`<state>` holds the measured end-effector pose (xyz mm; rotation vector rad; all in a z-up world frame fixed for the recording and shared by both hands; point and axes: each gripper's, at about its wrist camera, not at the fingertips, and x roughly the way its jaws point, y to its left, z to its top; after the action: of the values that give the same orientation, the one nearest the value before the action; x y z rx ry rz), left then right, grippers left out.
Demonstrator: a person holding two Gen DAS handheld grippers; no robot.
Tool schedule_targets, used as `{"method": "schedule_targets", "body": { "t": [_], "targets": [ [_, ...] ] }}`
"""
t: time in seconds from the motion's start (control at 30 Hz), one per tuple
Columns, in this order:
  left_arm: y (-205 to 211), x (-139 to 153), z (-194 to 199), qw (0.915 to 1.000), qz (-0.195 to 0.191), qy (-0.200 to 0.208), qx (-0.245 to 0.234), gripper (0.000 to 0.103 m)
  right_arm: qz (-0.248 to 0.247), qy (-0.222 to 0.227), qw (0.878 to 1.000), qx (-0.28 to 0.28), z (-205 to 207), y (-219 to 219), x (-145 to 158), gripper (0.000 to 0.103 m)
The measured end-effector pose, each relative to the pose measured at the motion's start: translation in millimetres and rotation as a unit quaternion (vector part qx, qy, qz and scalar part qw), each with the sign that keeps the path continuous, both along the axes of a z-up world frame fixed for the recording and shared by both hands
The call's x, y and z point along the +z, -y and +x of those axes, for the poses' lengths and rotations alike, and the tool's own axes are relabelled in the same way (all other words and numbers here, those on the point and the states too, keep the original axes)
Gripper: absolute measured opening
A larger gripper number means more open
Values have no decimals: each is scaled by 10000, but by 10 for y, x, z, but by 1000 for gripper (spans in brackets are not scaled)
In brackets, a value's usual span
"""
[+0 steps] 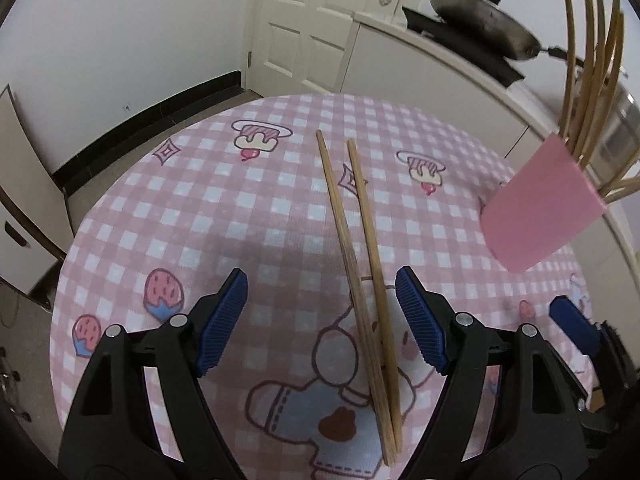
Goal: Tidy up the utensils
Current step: 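Move both open tools back over the last pair of chopsticks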
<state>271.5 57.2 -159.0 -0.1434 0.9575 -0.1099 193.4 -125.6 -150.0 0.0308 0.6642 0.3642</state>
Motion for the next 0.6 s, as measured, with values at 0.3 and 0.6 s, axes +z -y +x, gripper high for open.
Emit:
{"method": "schedule_targets", "body": {
  "t": [0.3,0.6],
  "targets": [
    [23,-89,133,9993,332,-145,105,67,-11,-142,9999,45,58,2,-56,52],
    [121,-70,75,9989,213,-92,-396,22,-222,-254,9994,97,98,-80,-87,52]
  ]
}}
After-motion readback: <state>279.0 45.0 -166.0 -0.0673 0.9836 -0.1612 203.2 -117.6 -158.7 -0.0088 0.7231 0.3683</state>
